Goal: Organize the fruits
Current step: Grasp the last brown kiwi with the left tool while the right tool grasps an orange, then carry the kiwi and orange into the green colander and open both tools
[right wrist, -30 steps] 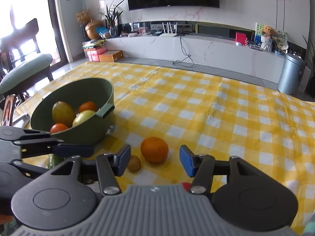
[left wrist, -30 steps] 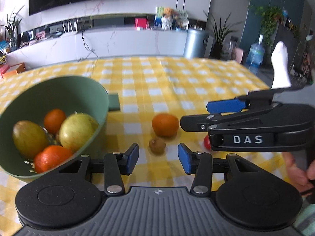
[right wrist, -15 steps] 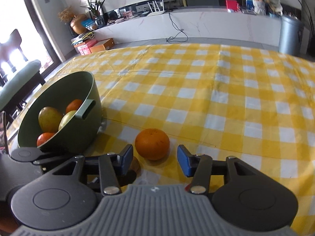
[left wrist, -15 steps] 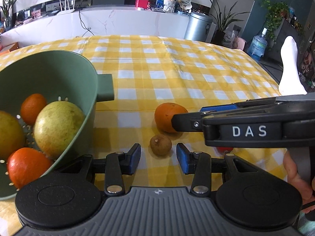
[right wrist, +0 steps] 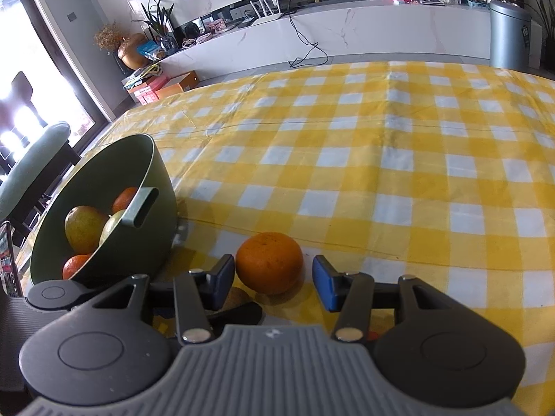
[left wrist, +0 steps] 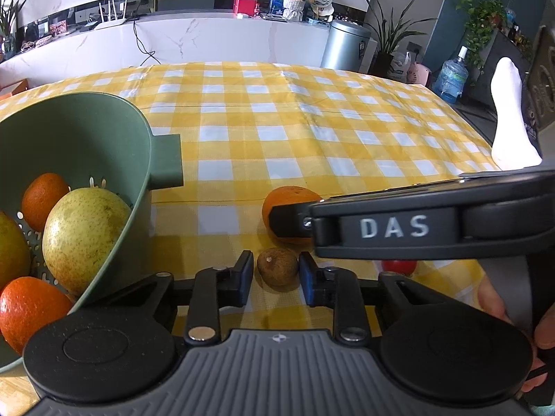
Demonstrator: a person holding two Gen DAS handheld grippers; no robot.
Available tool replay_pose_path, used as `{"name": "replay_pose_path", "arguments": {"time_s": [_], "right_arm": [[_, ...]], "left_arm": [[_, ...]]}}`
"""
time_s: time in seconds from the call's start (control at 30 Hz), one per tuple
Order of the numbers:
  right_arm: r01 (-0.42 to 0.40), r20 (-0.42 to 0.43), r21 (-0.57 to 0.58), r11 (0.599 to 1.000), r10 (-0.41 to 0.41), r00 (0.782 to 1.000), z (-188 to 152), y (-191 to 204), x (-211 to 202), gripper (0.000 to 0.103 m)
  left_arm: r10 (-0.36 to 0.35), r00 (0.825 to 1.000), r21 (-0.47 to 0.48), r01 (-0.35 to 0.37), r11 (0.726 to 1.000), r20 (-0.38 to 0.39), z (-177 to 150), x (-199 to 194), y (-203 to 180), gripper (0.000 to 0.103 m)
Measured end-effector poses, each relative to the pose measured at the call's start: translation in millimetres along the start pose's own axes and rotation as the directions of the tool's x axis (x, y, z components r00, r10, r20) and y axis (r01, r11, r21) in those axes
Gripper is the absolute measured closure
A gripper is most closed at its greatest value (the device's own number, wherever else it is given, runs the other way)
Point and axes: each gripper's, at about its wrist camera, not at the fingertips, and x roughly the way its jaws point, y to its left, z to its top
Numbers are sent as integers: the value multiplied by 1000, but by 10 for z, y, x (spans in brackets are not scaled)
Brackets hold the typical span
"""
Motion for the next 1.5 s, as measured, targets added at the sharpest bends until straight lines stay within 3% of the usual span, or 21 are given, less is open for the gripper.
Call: {"name": "replay_pose_path", "arguments": {"time_s": [0.2, 0.57, 0.87, 1.07, 1.3, 1.5], "right_arm": [[9, -15, -3, 1000, -9, 1000, -20, 9, 76, 60], [12, 4, -4, 1000, -12, 1000, -33, 18, 16, 61], [-12, 117, 8, 1000, 11, 993, -43, -3, -403, 61], [-30, 217, -18, 999, 33, 976, -55, 103, -741, 61], [-75, 316, -118, 990, 109, 943, -27, 373, -1029, 61], [-74, 318, -200, 977, 136, 938, -60, 621, -1061, 61]], "left_arm": [[-12, 1000, -11, 12, 1000, 16, -19, -4, 16, 75], [-17, 999, -29, 18, 999, 42, -10, -136, 2, 75], [-60, 995, -14, 62, 998, 85, -25, -547, -87, 75], [-73, 987, -15, 76, 997, 146, 16, -911, -82, 75], [-47, 980, -77, 63, 995, 193, 96, -1200, 89, 75], [19, 975, -160, 17, 987, 221, 137, -1337, 355, 75]]}}
